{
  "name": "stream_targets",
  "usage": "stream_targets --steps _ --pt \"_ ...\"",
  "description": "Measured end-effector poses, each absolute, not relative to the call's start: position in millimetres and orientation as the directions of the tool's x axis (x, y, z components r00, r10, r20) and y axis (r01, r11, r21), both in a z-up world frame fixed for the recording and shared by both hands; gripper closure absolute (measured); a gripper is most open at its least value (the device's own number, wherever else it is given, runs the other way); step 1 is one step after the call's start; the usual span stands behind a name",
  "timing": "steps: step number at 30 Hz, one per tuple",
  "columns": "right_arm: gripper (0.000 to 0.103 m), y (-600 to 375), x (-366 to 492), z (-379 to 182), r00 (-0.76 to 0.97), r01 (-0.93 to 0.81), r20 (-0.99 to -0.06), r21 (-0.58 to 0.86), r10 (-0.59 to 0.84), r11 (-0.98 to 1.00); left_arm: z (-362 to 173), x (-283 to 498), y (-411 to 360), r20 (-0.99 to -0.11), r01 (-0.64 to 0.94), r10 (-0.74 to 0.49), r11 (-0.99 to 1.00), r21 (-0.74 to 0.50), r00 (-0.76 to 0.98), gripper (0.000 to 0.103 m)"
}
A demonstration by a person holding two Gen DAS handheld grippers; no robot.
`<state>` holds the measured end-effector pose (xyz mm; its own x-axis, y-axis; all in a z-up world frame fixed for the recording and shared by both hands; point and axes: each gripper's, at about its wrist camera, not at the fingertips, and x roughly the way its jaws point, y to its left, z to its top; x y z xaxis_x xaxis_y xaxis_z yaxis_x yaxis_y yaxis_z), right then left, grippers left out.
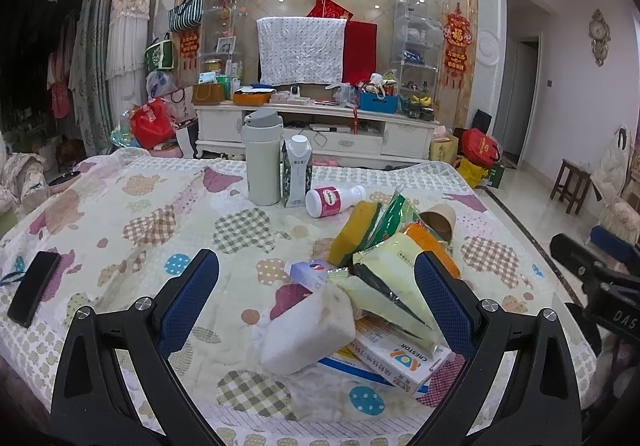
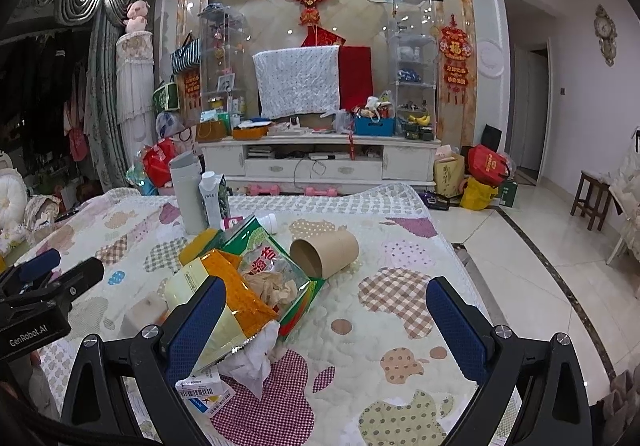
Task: Collect trash
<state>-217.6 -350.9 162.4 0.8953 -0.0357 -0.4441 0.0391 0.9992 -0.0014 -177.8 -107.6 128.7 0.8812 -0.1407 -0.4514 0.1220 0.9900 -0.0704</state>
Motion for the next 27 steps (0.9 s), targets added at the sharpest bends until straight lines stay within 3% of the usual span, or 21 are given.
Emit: stream_targets --steps 27 --pt "0.003 -362.1 -216.8 145.2 0.87 0.039 -0.493 0.036 -0.016 0.999 126.0 -175.7 -109.2 -0.494 0.113 -0.131 0.991 -0.066 0.86 0.005"
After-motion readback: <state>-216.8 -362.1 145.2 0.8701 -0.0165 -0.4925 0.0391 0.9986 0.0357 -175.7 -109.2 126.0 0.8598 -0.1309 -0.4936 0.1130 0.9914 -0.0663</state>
